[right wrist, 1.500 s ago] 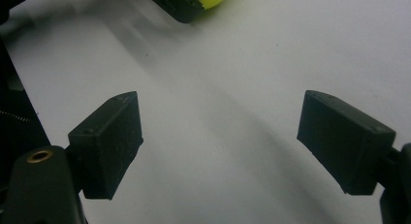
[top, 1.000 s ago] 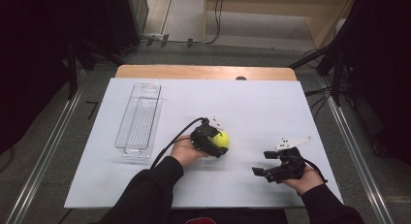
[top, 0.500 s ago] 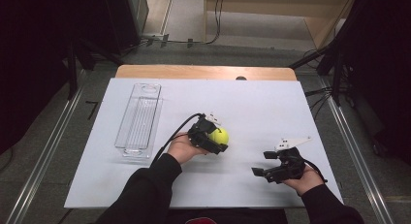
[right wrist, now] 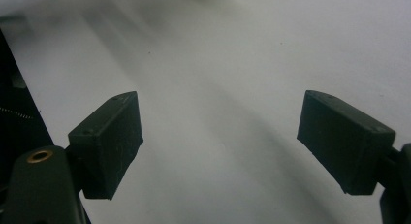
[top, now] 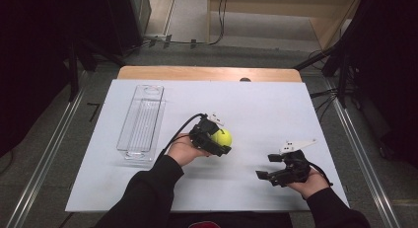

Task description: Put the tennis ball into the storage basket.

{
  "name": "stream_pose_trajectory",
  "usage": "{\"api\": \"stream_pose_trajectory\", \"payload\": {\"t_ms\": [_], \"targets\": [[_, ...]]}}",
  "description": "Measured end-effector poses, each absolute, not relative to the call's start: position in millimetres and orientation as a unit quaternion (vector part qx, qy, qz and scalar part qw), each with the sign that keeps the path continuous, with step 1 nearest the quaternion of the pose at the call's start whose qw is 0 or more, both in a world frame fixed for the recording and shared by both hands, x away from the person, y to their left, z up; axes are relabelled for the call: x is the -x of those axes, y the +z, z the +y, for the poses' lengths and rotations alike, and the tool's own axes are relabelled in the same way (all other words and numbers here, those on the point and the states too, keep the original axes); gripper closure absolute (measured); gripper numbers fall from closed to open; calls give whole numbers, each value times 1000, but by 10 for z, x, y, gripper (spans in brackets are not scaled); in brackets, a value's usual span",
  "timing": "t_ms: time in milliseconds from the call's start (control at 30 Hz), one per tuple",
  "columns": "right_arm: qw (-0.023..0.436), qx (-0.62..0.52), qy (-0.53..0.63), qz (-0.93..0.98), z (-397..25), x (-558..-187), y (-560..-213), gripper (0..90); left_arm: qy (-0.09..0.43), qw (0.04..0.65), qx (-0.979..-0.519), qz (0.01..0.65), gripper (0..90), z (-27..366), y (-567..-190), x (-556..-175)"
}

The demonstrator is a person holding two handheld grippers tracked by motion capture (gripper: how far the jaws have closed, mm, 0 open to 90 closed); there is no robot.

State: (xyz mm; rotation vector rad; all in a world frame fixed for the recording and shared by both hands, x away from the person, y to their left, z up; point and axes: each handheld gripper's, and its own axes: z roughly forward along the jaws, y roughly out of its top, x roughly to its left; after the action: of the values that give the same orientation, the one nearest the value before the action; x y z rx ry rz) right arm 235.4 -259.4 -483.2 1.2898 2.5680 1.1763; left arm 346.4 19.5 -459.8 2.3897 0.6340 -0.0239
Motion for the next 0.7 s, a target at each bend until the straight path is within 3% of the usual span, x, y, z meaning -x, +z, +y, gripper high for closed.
{"api": "stream_pose_trajectory", "payload": {"t_ms": [700], "targets": [[18,-414,379,827,-2595,-2354,-4832,141,-16,335,-911,240,256,275,-4422,-3448]]}}
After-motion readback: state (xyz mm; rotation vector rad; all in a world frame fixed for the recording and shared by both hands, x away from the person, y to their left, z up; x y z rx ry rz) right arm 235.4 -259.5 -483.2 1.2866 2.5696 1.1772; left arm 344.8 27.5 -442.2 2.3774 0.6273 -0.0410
